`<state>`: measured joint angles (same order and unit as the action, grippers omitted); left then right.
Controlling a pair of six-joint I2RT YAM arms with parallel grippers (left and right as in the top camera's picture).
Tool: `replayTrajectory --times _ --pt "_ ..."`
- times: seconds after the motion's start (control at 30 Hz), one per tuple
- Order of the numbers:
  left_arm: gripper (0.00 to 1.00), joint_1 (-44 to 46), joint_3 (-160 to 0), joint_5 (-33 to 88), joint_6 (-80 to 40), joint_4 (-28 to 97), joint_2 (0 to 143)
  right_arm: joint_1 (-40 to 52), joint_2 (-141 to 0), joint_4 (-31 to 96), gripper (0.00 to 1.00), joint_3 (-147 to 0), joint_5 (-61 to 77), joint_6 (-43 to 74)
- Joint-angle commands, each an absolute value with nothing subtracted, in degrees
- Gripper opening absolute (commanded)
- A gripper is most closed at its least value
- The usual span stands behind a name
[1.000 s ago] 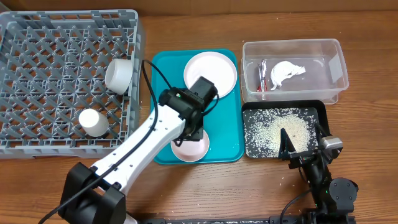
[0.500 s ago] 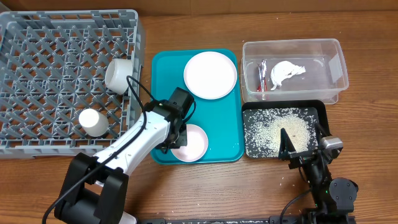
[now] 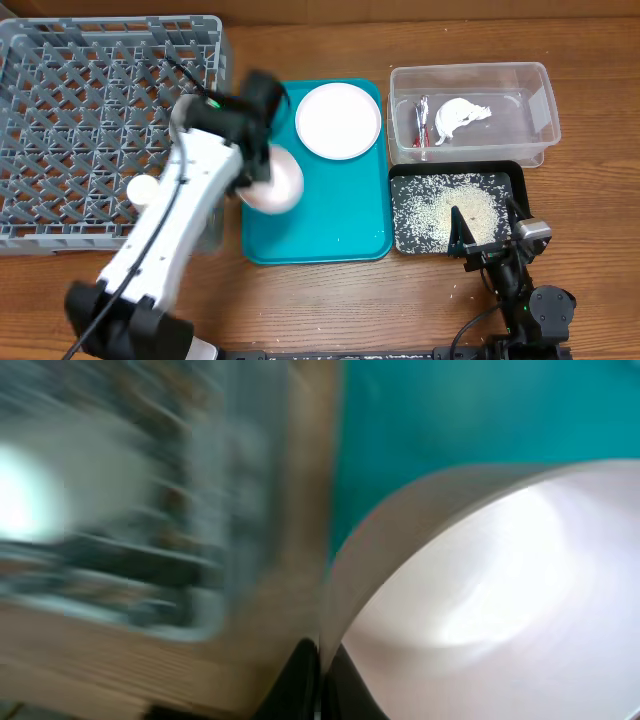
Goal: Sort waste into correct bins and load items into the dishwasher
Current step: 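Grip the pink bowl rim with the left gripper and lift it, then place the pink bowl on its side in the rack's back left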
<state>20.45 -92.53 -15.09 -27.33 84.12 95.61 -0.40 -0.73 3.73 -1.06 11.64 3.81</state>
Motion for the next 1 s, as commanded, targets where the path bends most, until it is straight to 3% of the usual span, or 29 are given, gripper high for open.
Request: replayTrajectory --times 0.0,0.17,0.37,0.97 --pt "0.04 19.86 -105.08 -41.17 -30.48 88.42 94.78 -0.82 -0.16 3.36 1.00 -0.43 11.66 3.57" --pt "0.04 19.05 -106.45 -61.69 -30.50 88.27 94.87 -0.82 -0.16 3.36 1.00 -0.43 11.66 3.60" --pt "0.04 13.04 -106.19 -71.68 -31.92 83.53 95.85 -0.82 -0.16 3.36 1.00 -0.43 11.66 3.60" --pt "0.04 1.69 -106.19 -74.19 -26.96 71.94 118.43 -0.82 -0.16 3.36 1.00 -0.43 11.66 3.60"
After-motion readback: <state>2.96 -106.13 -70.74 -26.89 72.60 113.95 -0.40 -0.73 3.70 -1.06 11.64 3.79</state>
